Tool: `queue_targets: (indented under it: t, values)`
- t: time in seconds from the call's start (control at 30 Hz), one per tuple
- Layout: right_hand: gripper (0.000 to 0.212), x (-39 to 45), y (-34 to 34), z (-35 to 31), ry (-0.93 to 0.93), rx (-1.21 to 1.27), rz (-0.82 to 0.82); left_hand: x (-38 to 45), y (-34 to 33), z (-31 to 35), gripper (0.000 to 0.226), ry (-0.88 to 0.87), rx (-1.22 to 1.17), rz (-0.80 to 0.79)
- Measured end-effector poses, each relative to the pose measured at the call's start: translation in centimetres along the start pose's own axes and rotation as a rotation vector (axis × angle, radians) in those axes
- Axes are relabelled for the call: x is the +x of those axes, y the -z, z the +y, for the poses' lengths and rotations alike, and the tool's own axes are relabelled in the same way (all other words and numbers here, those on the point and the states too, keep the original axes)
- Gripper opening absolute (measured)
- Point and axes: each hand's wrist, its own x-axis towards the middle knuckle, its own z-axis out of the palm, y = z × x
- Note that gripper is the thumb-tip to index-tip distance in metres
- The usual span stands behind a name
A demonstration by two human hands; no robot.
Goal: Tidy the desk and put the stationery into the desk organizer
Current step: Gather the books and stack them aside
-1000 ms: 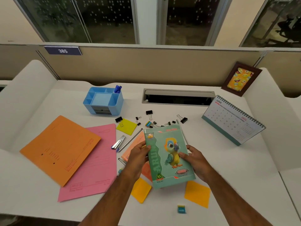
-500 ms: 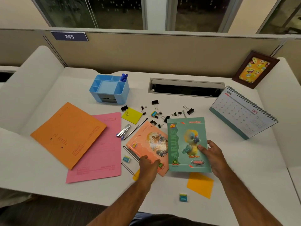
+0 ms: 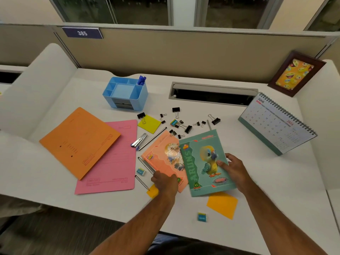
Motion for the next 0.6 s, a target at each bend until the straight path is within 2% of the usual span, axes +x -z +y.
queue_targets:
  t: [0.27, 0.47, 0.6]
  values:
    - [0.024, 1.9, -2.8, -2.0, 0.127, -0.225, -0.188, -0.5, -0.4, -0.3, 0.059, 0.030, -0.026, 0.029]
    - [0.021, 2.7, -4.3, -2.6, 0.169, -0.359, -0.233, -0.4, -0.4, -0.3, 0.049, 0.112, -0.276, 0.020]
    - [0.020, 2.6, -5.2, -2.2, 0.185, -0.417, -0.263, -0.1, -0.4, 0.1, 0.042, 0.174, -0.279, 0.051]
